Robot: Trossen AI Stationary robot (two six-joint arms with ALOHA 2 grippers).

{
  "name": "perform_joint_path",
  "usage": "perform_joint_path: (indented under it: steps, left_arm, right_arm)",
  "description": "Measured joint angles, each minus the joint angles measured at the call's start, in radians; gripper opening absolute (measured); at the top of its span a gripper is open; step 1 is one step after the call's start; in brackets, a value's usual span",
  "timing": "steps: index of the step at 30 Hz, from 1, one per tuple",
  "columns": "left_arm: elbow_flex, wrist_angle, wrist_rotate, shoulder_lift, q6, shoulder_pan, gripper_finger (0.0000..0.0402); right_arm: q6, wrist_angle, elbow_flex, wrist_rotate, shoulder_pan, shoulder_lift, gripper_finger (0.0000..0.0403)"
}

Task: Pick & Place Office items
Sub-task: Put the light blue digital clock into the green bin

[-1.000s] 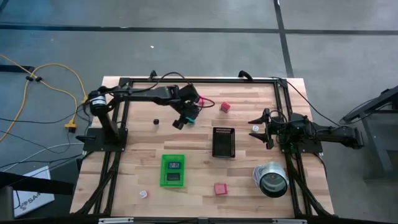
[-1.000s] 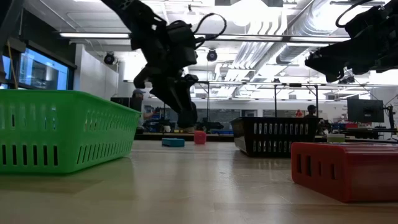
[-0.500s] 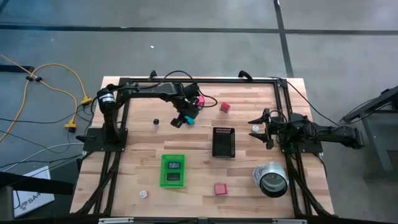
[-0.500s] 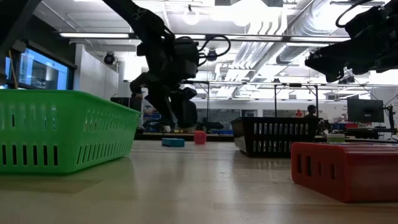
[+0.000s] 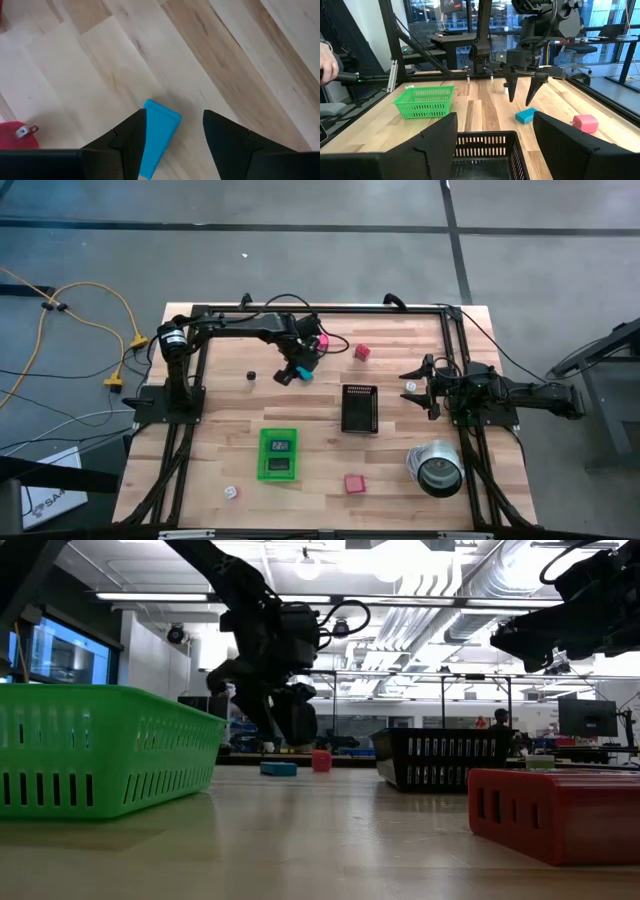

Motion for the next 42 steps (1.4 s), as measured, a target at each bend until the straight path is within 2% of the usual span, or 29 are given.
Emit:
perform_joint_path:
  steps: [5, 8, 15, 24, 27, 32, 35, 42]
  left_arm:
    - [0.000, -0.032, 0.043, 0.000, 0.157, 0.000, 0.0188]
    - [0.000, -0.030, 0.055, 0.000, 0.187, 0.000, 0.0188]
    - [0.022, -0.043, 0.053, -0.002, 0.052, 0.026, 0.0188]
    - [0.021, -0.067, 0.050, -0.002, 0.025, 0.046, 0.0189]
    - [0.021, -0.073, 0.050, -0.002, 0.025, 0.046, 0.0207]
    - [0.021, -0.076, 0.050, -0.002, 0.019, 0.050, 0.0268]
    - [0.021, -0.075, 0.050, -0.002, 0.066, 0.049, 0.0298]
    - [0.021, -0.078, -0.030, 0.003, 0.118, 0.028, 0.0311]
  right_arm:
    - [0.000, 0.000, 0.000, 0.000, 0.000, 0.000, 0.0248]
    - [0.000, 0.000, 0.000, 0.000, 0.000, 0.000, 0.0248]
    - [0.000, 0.000, 0.000, 0.000, 0.000, 0.000, 0.0248]
    - [0.000, 0.000, 0.000, 0.000, 0.000, 0.000, 0.0248]
    - [0.000, 0.000, 0.000, 0.000, 0.000, 0.000, 0.0248]
    - [0.000, 0.000, 0.000, 0.000, 0.000, 0.000, 0.0248]
    - [0.000, 0.000, 0.000, 0.000, 0.000, 0.000, 0.0248]
    - [0.000, 0.000, 0.000, 0.000, 0.000, 0.000, 0.0248]
